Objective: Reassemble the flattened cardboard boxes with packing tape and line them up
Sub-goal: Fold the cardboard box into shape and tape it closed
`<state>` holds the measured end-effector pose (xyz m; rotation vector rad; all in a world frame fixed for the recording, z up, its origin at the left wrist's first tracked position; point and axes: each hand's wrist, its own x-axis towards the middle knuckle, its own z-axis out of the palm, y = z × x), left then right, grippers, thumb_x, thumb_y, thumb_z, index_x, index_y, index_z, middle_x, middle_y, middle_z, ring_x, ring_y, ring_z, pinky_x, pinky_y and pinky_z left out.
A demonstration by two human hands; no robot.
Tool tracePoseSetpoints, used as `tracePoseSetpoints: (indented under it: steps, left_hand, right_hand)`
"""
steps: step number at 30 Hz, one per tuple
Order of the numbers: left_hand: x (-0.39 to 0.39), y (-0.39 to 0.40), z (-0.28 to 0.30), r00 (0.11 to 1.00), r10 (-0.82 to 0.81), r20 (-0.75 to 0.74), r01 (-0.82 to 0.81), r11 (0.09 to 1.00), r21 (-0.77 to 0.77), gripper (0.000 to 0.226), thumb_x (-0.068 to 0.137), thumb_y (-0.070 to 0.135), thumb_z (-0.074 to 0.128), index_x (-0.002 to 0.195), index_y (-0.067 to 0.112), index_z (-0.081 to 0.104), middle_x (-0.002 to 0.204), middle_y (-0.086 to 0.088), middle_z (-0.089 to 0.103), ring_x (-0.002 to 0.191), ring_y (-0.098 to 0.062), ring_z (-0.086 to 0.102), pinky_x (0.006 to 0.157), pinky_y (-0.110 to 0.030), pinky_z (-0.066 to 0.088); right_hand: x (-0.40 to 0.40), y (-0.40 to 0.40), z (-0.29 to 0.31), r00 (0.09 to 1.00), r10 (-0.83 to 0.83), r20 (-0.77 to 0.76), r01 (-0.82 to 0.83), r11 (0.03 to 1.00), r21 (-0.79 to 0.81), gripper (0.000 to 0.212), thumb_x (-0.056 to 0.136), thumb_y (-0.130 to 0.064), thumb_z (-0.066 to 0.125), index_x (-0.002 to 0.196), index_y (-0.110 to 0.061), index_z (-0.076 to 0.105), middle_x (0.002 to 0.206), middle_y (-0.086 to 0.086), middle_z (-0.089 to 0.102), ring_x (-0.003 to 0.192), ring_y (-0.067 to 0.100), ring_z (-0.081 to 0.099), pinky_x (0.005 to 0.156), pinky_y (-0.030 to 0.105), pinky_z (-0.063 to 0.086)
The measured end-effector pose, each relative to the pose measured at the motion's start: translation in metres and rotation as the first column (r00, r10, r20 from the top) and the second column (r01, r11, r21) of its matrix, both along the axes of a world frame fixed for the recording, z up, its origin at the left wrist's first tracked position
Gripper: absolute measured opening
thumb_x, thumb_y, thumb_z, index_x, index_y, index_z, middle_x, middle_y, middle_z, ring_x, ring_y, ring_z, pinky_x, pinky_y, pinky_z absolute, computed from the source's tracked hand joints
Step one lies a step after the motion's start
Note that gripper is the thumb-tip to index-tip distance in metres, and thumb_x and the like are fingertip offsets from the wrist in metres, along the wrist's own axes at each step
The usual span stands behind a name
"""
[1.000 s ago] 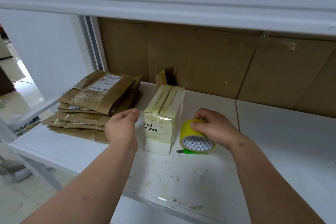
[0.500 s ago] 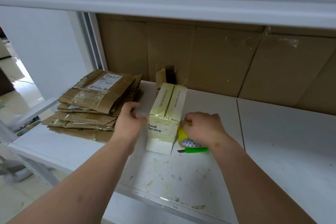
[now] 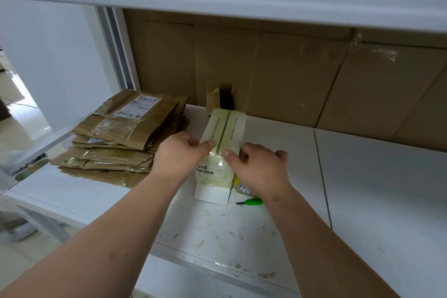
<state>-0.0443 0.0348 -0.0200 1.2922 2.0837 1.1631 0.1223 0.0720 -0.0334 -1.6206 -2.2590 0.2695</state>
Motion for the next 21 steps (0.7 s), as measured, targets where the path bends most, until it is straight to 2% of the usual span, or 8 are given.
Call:
tracePoseSetpoints:
  steps: [3,5,7,9,15,18,20,21]
  left_hand:
    - [-0.002,-0.006,-0.007,0.985,-0.036,-0.17,0.047,0.997,0.062,0.04,0.088,0.047,0.067,0.115,0.024,0.048,0.085,0.006,0.062,0.076,-0.012,0.061,0.061,-0.029,0.046]
    - [-0.006,-0.013,-0.016,0.943,-0.107,-0.316,0.143,0.986,0.092,0.036,0.094,0.045,0.059,0.122,0.023,0.049,0.092,0.004,0.065,0.077,-0.014,0.062,0.062,-0.03,0.049]
    - [-0.015,-0.019,-0.026,0.907,-0.195,-0.374,0.253,0.961,0.114,0.034,0.095,0.042,0.058,0.124,0.023,0.056,0.104,0.001,0.069,0.084,-0.016,0.067,0.07,-0.034,0.056]
    - [-0.024,-0.022,-0.031,0.881,-0.261,-0.394,0.335,0.933,0.132,0.04,0.091,0.038,0.065,0.128,0.022,0.061,0.114,0.0,0.069,0.093,-0.017,0.069,0.08,-0.035,0.057]
    - [-0.033,-0.02,-0.038,0.879,-0.266,-0.397,0.35,0.924,0.156,0.048,0.086,0.031,0.073,0.131,0.019,0.063,0.118,0.001,0.071,0.099,-0.013,0.07,0.089,-0.027,0.055]
    - [-0.036,-0.02,-0.04,0.891,-0.279,-0.357,0.356,0.919,0.171,0.048,0.087,0.028,0.073,0.133,0.02,0.062,0.124,0.004,0.068,0.104,-0.006,0.067,0.092,-0.015,0.049]
    - [-0.038,-0.02,-0.04,0.891,-0.29,-0.349,0.36,0.92,0.156,0.045,0.092,0.027,0.068,0.135,0.023,0.058,0.126,0.01,0.064,0.103,0.001,0.063,0.086,-0.001,0.042]
    - [-0.038,-0.02,-0.039,0.89,-0.294,-0.35,0.361,0.921,0.145,0.044,0.094,0.026,0.065,0.137,0.025,0.057,0.125,0.013,0.064,0.1,0.001,0.063,0.083,0.0,0.042]
  right_hand:
    - [-0.004,0.002,0.003,0.998,0.019,0.051,-0.018,1.0,-0.018,0.045,0.094,-0.064,0.031,0.073,-0.027,0.044,0.082,-0.008,0.056,0.08,0.015,0.055,0.087,0.037,0.027]
    - [-0.005,0.001,0.0,0.996,0.056,0.063,-0.055,0.998,-0.004,0.043,0.095,-0.064,0.03,0.075,-0.028,0.043,0.081,-0.009,0.053,0.079,0.014,0.053,0.091,0.038,0.027]
    - [-0.004,-0.002,-0.005,0.992,0.096,0.082,-0.098,0.995,0.02,0.049,0.091,-0.07,0.026,0.081,-0.026,0.044,0.08,-0.01,0.051,0.077,0.014,0.051,0.096,0.039,0.028]
    - [-0.002,-0.002,-0.008,0.982,0.12,0.143,-0.127,0.991,0.039,0.058,0.083,-0.079,0.022,0.089,-0.025,0.043,0.083,-0.011,0.051,0.075,0.014,0.05,0.095,0.038,0.03]
    - [-0.008,-0.002,-0.012,0.978,0.134,0.162,-0.149,0.985,0.086,0.042,0.089,-0.067,0.046,0.094,-0.025,0.044,0.091,-0.009,0.054,0.076,0.015,0.049,0.089,0.036,0.036]
    - [-0.001,-0.003,-0.003,0.977,0.192,0.09,-0.19,0.981,-0.034,0.041,0.088,-0.064,0.05,0.103,-0.026,0.05,0.099,-0.01,0.058,0.087,0.014,0.054,0.094,0.035,0.035]
    - [0.006,-0.003,0.006,0.975,0.222,0.016,-0.217,0.962,-0.165,0.03,0.093,-0.056,0.048,0.1,-0.026,0.051,0.1,-0.008,0.059,0.091,0.015,0.055,0.092,0.035,0.039]
    - [0.009,-0.002,0.009,0.974,0.226,-0.009,-0.223,0.952,-0.209,0.025,0.095,-0.051,0.047,0.098,-0.026,0.051,0.1,-0.007,0.06,0.092,0.016,0.056,0.089,0.034,0.042]
